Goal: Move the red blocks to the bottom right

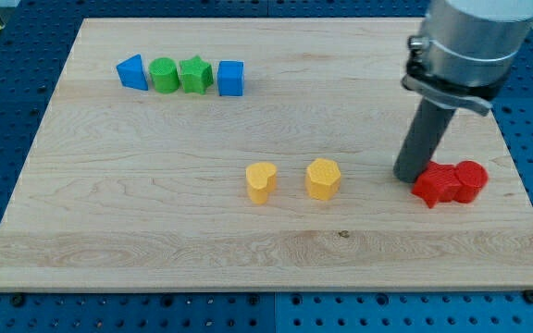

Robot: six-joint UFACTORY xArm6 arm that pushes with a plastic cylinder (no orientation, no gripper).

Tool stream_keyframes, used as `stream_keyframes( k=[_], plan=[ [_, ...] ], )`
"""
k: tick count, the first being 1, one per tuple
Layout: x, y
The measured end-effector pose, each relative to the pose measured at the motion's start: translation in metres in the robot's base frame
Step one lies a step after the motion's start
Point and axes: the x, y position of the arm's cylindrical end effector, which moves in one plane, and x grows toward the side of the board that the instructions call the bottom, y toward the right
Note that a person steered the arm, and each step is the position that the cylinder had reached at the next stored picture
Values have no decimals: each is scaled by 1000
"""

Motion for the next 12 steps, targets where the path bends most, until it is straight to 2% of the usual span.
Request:
stream_keyframes(
  k=[2,4,5,7,9,12],
  plan=[
    [-12,67],
    [33,119],
    [52,123],
    [29,116],
    [66,116],
    [66,103]
  ],
)
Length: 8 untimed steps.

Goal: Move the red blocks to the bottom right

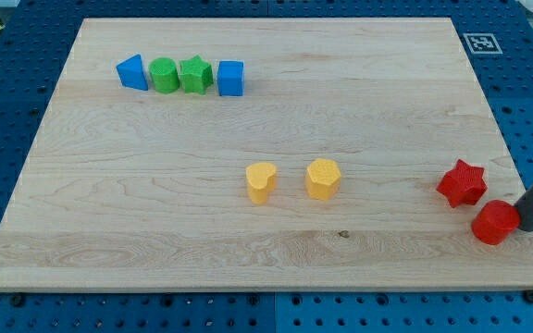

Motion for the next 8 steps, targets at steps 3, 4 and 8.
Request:
stream_keyframes(
  k=[3,4,8],
  plan=[
    [-27,20],
    [-78,19],
    [-69,-90]
  ],
)
